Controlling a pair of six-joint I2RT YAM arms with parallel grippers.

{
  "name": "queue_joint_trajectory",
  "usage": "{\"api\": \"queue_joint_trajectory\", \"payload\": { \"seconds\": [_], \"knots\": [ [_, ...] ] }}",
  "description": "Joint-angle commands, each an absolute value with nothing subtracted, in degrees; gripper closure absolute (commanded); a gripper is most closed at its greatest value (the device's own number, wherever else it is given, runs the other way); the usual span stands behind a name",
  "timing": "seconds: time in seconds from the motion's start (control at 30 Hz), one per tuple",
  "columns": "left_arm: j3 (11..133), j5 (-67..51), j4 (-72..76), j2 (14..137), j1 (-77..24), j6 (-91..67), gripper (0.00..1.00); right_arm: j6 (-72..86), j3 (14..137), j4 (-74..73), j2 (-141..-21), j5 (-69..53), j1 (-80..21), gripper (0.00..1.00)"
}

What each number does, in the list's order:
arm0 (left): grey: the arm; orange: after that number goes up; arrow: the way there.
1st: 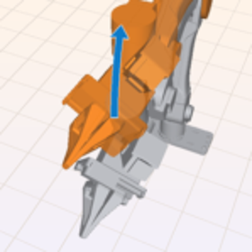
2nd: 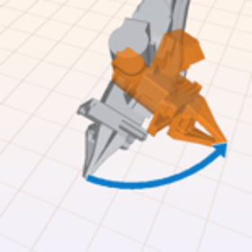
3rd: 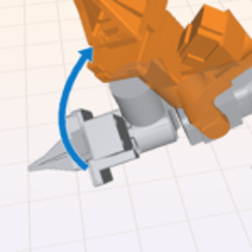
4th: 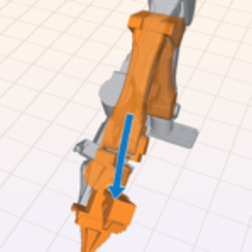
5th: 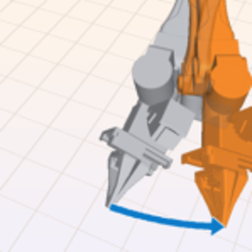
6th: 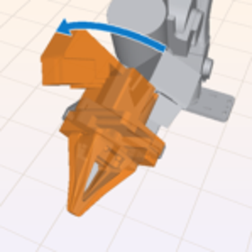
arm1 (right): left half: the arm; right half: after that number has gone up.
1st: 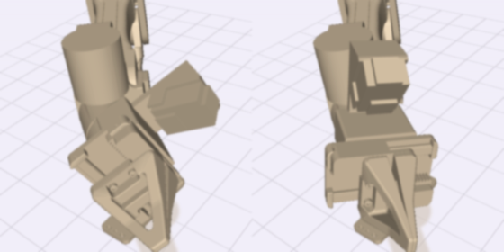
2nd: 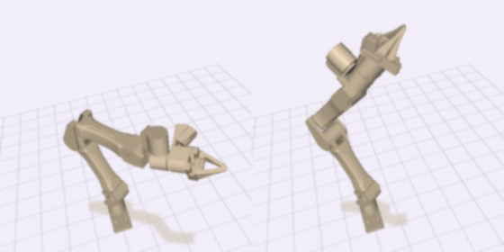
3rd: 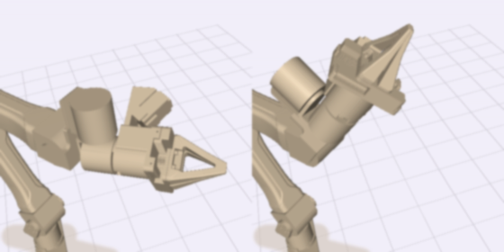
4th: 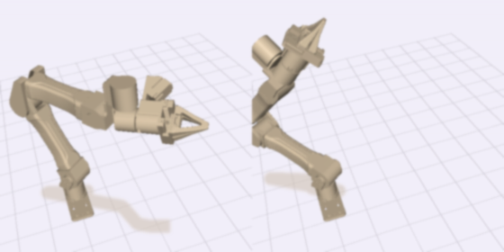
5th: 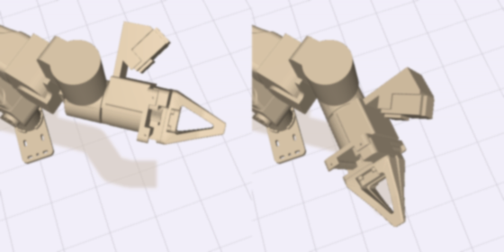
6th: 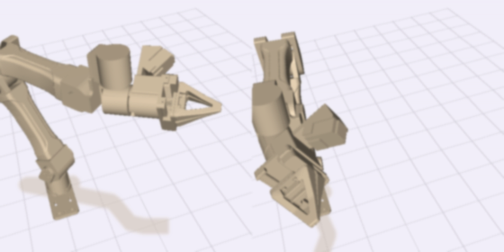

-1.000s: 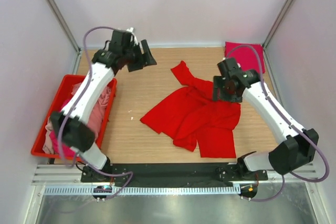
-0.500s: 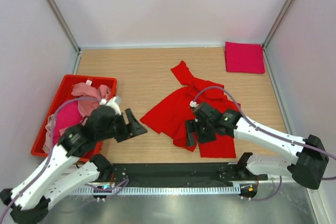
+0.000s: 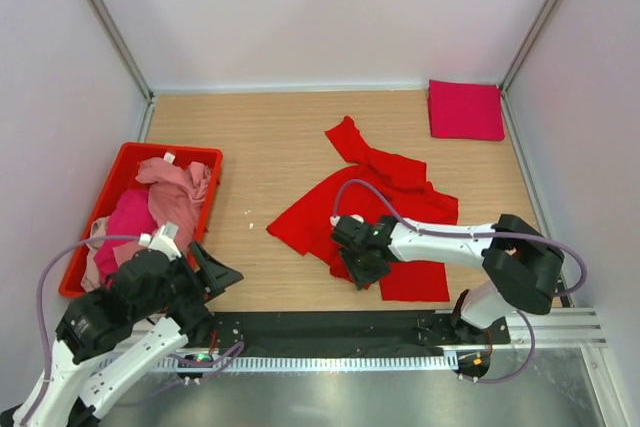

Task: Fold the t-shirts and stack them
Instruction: Flatten the tshirt out

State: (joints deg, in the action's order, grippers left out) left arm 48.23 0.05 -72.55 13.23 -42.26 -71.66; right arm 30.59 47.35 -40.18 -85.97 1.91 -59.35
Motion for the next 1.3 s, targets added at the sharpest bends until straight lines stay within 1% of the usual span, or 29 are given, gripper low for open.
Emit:
{"api": "queue_joint_trajectory", "payload": {
  "seconds": [0.0, 0.03, 0.1, 0.17, 0.23, 0.27, 0.3, 0.33, 0.37, 0.4, 0.43, 0.5, 0.53, 0.57, 0.6, 0.63, 0.67, 0.7, 0.73, 0.77, 0.8, 0.83, 0.87, 0.9, 0.93, 1.03, 1.13, 1.2, 1.27],
  "knots": [
    [48.5, 1.7, -70.9, 16.5, -42.4, -72.7, 0.32, 29.3, 51.2, -36.3, -86.8, 5.4, -59.7, 0.56],
    [49.0, 1.8, -69.6, 17.7, -42.4, -72.3, 0.32, 29.4, 53.2, -36.3, -87.6, 5.9, -59.8, 0.75],
    [49.6, 1.8, -68.4, 21.0, -42.4, -70.8, 0.32, 30.5, 56.0, -36.6, -88.2, 4.4, -59.7, 0.87],
    [50.3, 1.4, -66.3, 23.4, -42.5, -68.9, 0.32, 32.2, 60.8, -34.9, -88.2, -1.5, -59.6, 0.99],
    [50.9, 1.3, -64.9, 27.4, -42.5, -67.6, 0.32, 35.6, 66.0, -30.5, -87.5, -5.0, -59.1, 0.99],
    [51.8, 1.6, -63.6, 30.3, -42.5, -66.5, 0.32, 39.7, 68.2, -24.9, -86.0, -10.3, -56.8, 0.99],
    [52.5, 1.9, -63.2, 30.3, -42.5, -65.9, 0.32, 43.3, 68.2, -24.9, -85.0, -12.9, -56.8, 0.99],
    [53.2, 2.5, -62.8, 32.9, -42.5, -65.5, 0.32, 47.2, 68.1, -21.1, -83.6, -15.7, -52.9, 0.99],
    [54.0, 3.3, -62.6, 34.0, -42.5, -65.0, 0.33, 51.5, 66.9, -11.1, -82.2, -18.2, -50.7, 0.99],
    [56.8, 5.9, -63.2, 34.9, -42.5, -64.3, 0.34, 57.2, 65.1, -5.6, -78.9, -21.8, -48.5, 0.99],
    [57.8, 7.0, -63.2, 36.2, -42.5, -64.0, 0.34, 66.7, 60.5, 5.3, -77.3, -22.7, -43.6, 0.99],
    [60.2, 9.3, -62.1, 37.1, -42.5, -62.8, 0.34, 75.3, 56.1, 11.8, -73.7, -24.2, -39.6, 0.99],
    [60.9, 10.4, -61.8, 37.5, -42.4, -61.0, 0.34, 80.5, 52.5, 14.2, -73.2, -25.1, -38.0, 0.99],
    [61.3, 10.8, -61.6, 39.1, -42.5, -60.2, 0.34, 81.7, 51.3, 14.8, -73.2, -27.0, -35.7, 0.95],
    [62.1, 10.8, -61.4, 40.1, -42.5, -59.3, 0.33, 81.7, 50.5, 14.8, -74.1, -30.6, -34.9, 0.74],
    [62.4, 10.2, -61.3, 41.2, -42.5, -57.5, 0.33, 80.5, 50.2, 13.6, -74.5, -32.2, -34.5, 0.71],
    [62.6, 9.7, -61.2, 44.3, -42.5, -56.7, 0.33, 76.4, 50.3, 8.4, -74.7, -32.9, -33.6, 0.68],
    [63.0, 9.1, -61.0, 45.8, -42.5, -55.7, 0.33, 73.3, 50.4, 4.8, -74.8, -33.0, -33.2, 0.62],
    [63.2, 8.6, -61.3, 47.4, -42.5, -54.6, 0.33, 65.7, 51.9, -4.8, -75.2, -32.1, -33.1, 0.44],
    [63.5, 8.5, -61.2, 50.0, -42.5, -54.1, 0.33, 59.7, 53.9, -11.2, -75.8, -31.4, -33.0, 0.4],
    [63.7, 8.6, -60.9, 51.3, -42.4, -53.6, 0.33, 54.1, 59.4, -18.4, -76.8, -30.1, -33.0, 0.37],
    [63.9, 8.4, -59.7, 52.4, -42.5, -52.9, 0.33, 49.1, 61.8, -31.7, -78.1, -25.2, -33.0, 0.32],
    [64.2, 8.1, -59.0, 53.5, -42.5, -51.4, 0.33, 41.1, 63.5, -36.5, -78.3, -21.7, -33.0, 0.31],
    [64.4, 7.8, -58.3, 56.1, -42.5, -50.6, 0.33, 38.3, 65.5, -40.5, -78.1, -18.5, -33.0, 0.28],
    [65.1, 7.6, -57.6, 57.6, -42.5, -49.8, 0.33, 35.7, 65.9, -45.6, -77.9, -12.7, -32.8, 0.26],
    [67.0, 5.0, -54.7, 64.8, -42.5, -46.1, 0.36, 29.6, 66.0, -51.7, -77.2, -6.7, -32.6, 0.26],
    [69.4, 3.0, -54.2, 74.2, -42.5, -42.8, 0.42, 28.5, 62.9, -52.3, -77.7, -4.4, -32.7, 0.33],
    [71.4, 3.1, -53.0, 80.4, -42.5, -41.0, 0.46, 30.4, 59.6, -50.6, -78.2, -6.5, -32.6, 0.44],
    [73.7, 3.6, -51.3, 83.9, -42.4, -39.8, 0.46, 32.2, 57.6, -46.9, -78.9, -9.4, -32.6, 0.5]
  ]
}}
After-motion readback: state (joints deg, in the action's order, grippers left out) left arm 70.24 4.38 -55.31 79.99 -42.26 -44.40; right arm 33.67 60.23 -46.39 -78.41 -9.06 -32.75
